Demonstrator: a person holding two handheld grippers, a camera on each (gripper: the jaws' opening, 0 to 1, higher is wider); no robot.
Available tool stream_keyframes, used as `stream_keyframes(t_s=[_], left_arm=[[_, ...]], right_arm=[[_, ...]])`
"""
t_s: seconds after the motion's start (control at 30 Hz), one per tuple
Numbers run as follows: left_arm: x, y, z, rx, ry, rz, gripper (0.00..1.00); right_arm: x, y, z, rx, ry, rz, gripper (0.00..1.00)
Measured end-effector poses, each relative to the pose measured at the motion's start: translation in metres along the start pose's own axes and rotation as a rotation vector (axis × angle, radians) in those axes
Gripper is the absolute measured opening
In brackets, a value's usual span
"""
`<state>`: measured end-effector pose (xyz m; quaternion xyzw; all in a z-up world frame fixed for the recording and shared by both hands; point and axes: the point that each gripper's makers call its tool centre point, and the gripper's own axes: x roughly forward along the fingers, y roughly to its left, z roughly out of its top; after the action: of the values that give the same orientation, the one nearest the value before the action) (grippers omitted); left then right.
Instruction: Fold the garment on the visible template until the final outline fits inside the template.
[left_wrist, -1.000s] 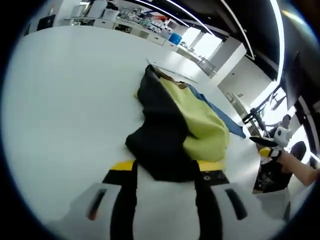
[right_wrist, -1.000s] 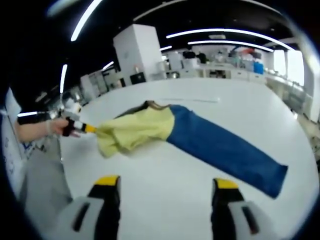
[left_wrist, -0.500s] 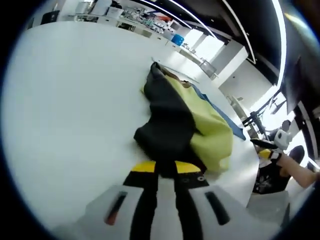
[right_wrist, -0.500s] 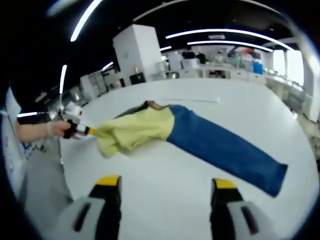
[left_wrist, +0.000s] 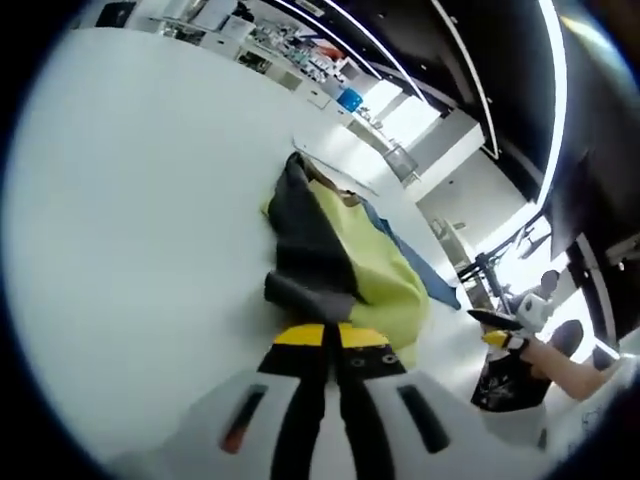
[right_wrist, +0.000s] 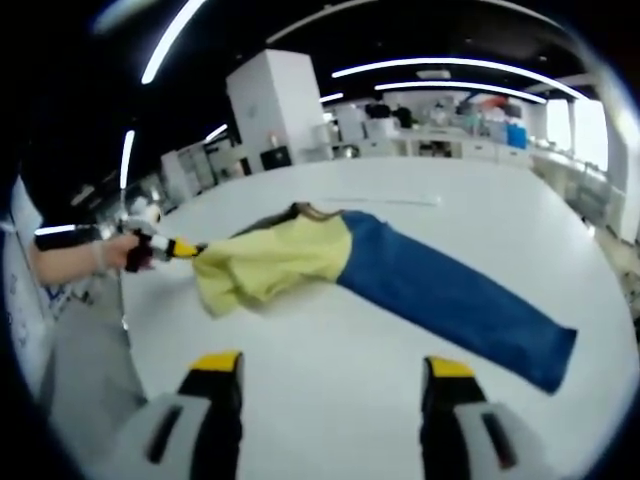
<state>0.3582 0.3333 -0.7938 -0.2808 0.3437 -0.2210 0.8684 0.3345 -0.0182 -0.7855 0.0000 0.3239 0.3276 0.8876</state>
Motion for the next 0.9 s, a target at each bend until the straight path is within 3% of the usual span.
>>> stream_keyframes(t_s=[0.5, 0.7, 0.9], left_arm=[[0.002, -0.056, 0.050, 0.074, -0.052, -0.117, 0.00], [0.014, -0.071, 0.052, 0.099, -0.046, -0.152, 0.00], [0.034, -0.079, 0.045, 0.085, -0.018, -0.188, 0.00]], right_arm=[[-0.001, 0.001, -0.002, 0.010, 0.000, -0.004, 0.72], [-0.002, 0.000, -0.003, 0.013, 0.001, -0.008, 0.71], [-0.002, 0.000, -0.004, 0.012, 0.000, -0.009, 0.71]])
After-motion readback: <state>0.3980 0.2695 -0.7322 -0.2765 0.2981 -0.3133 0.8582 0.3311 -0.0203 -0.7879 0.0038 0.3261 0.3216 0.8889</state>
